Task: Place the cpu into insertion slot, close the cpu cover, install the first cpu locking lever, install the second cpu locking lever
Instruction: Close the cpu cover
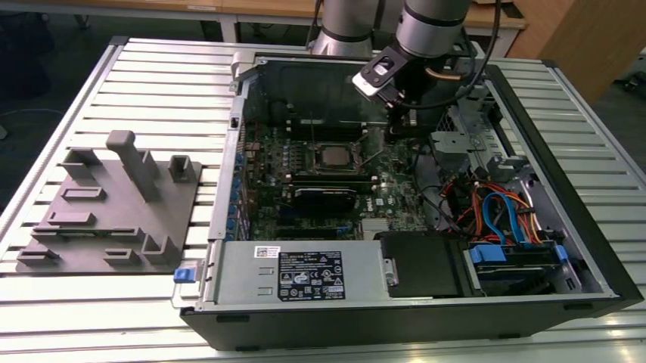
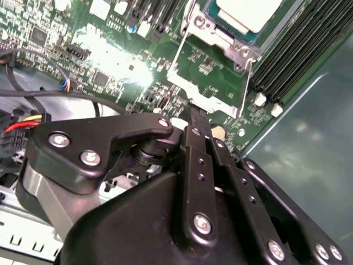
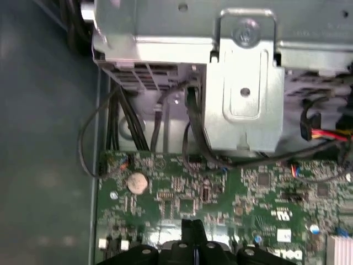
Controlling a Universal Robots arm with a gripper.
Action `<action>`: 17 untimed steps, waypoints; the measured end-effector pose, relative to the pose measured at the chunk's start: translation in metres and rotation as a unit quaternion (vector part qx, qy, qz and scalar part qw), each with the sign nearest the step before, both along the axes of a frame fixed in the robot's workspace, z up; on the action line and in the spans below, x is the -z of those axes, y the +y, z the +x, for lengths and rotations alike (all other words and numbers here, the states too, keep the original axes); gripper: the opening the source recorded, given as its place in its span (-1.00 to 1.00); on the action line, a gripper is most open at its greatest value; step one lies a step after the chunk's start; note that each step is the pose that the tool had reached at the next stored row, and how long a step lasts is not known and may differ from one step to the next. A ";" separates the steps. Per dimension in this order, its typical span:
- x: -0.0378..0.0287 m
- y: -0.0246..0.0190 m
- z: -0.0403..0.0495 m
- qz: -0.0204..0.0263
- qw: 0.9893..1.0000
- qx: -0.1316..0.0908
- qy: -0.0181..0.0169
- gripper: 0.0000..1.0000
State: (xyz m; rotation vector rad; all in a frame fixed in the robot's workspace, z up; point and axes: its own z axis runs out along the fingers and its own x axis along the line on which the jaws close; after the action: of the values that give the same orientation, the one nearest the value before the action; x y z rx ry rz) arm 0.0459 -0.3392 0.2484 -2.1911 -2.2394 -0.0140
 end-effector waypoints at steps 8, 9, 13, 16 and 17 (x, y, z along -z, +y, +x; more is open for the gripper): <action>0.0001 0.0000 -0.0033 0.001 1.000 0.000 0.000 -0.80; 0.0001 0.0000 -0.0034 0.001 1.000 0.000 0.000 -0.80; 0.0001 0.0000 -0.0049 0.001 1.000 0.000 0.000 -0.80; 0.0001 0.0000 -0.0056 0.001 1.000 0.000 0.000 -0.80; 0.0001 0.0000 -0.0059 0.001 1.000 0.000 0.000 -0.80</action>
State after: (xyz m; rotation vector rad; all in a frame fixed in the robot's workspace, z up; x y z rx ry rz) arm 0.0400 -0.3391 0.2483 -2.1906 -2.2388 -0.0152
